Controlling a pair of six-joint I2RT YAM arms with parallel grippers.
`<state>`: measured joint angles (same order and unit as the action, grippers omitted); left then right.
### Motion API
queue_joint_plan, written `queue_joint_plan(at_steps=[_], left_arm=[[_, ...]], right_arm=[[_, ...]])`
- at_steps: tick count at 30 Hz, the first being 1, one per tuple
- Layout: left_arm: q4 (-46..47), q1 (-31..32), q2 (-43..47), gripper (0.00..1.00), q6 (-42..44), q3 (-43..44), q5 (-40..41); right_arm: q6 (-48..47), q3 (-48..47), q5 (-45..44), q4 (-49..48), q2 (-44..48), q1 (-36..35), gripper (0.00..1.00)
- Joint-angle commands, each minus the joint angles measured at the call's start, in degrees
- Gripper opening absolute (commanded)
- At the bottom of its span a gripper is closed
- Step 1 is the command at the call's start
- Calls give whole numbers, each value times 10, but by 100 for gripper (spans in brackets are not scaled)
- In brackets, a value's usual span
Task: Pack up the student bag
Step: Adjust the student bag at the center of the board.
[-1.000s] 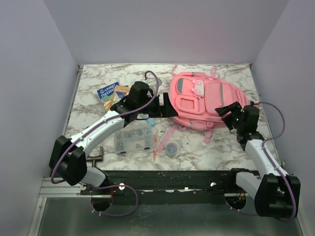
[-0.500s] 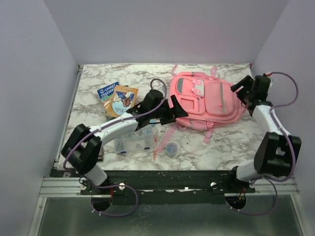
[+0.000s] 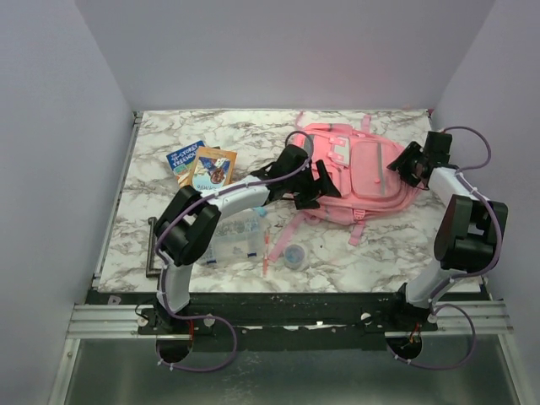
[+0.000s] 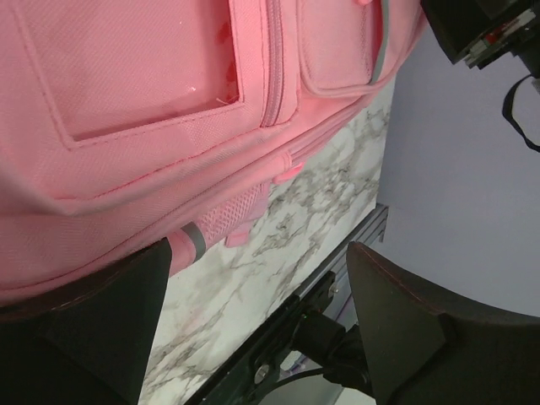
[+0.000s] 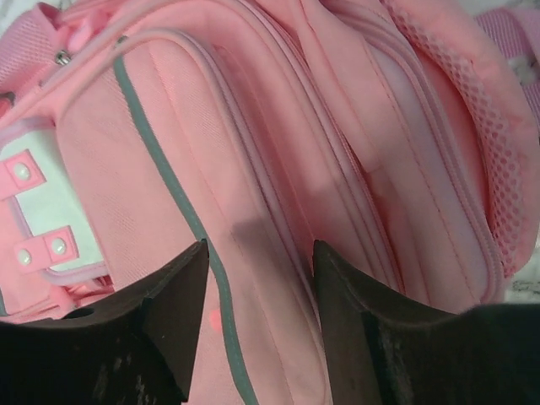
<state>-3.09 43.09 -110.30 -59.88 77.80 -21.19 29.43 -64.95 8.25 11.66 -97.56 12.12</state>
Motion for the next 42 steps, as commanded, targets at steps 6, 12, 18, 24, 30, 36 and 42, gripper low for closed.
queue_joint_plan(at_steps=[6,12,18,24,30,36,42], left_arm=[[-146,-17,-124,85,65,174,-13],[-167,-47,-222,85,62,317,-71],[-208,-64,-332,87,69,542,-134],[-216,-98,-323,92,86,560,-176],[-264,-107,-193,93,180,426,-149],[-274,-95,-41,93,226,274,-120],[-318,-66,115,94,289,190,-99]], right_arm=[[104,173,-10,-66,127,3,33],[161,298,145,-133,226,3,23],[211,436,253,-200,354,-56,28],[103,409,232,-124,385,-113,41],[61,284,-38,50,390,-112,63],[74,194,-146,19,310,-101,75],[81,106,-181,36,178,-19,76]])
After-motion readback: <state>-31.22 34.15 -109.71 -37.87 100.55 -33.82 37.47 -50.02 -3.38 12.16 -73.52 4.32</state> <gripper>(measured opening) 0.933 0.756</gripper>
